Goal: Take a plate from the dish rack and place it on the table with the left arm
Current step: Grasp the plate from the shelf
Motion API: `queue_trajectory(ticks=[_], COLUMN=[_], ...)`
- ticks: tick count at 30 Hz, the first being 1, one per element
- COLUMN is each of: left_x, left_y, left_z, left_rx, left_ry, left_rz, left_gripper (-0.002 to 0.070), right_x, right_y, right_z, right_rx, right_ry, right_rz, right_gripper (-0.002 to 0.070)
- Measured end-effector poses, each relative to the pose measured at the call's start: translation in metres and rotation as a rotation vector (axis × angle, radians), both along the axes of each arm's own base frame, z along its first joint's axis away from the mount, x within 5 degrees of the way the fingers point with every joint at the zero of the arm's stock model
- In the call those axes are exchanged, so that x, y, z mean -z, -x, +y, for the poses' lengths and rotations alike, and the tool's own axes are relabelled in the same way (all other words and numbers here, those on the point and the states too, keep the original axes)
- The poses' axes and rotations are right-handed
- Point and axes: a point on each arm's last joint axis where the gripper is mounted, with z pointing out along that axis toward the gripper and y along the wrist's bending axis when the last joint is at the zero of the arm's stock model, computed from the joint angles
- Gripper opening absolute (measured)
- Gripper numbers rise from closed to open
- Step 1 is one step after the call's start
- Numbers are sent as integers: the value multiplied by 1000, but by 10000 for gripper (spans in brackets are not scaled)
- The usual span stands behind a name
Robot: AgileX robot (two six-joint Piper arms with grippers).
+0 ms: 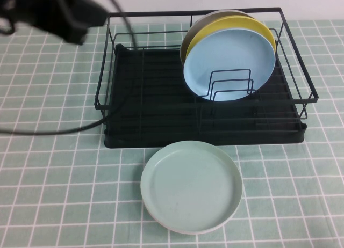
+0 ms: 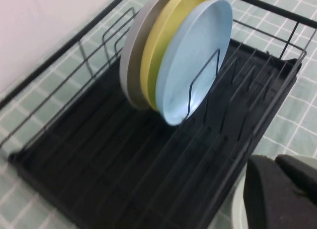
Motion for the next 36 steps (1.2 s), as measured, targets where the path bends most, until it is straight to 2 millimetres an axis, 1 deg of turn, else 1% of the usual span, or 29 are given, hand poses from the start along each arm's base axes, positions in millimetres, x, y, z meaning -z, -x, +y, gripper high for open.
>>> queue_trajectory(ticks=[3,5,7,8,9,11,16,17,18,20,25,31,36], left_x=[4,10,18,22,28,39,72,77,82,88,102,118,126], left_y=[-28,-43,-59,-65,-73,-85,-107,-109,-111,-115,-122,-131,-136], left_z=[-26,-43,-62,-69,-76,-87,-109,-114,-118,-126,-141,-151,-156], left_rx=[67,111,148,156,163,172,185,190,192,194,191,193,193], left_ry=[-32,-49,-64,-71,-81,-94,-142,-147,-149,-148,-138,-129,-101], left_rz=[-9,-13,-17,-21,-24,-22,-14,-17,-18,-33,-73,-95,-110], left_gripper=[-3,-3,-1,5,22,88,403,444,468,484,469,459,457], right_x=[0,0,0,0,0,0,0,0,0,0,0,0,0], right_y=[0,0,0,0,0,0,0,0,0,0,0,0,0], right_z=[0,0,0,0,0,0,0,0,0,0,0,0,0], right_rx=[0,0,0,0,0,0,0,0,0,0,0,0,0], right_ry=[0,0,0,0,0,0,0,0,0,0,0,0,0], right_rz=[0,0,0,0,0,0,0,0,0,0,0,0,0], right_gripper=[-18,-18,-18,-18,-18,-18,-18,-18,-18,-18,-18,-18,-18])
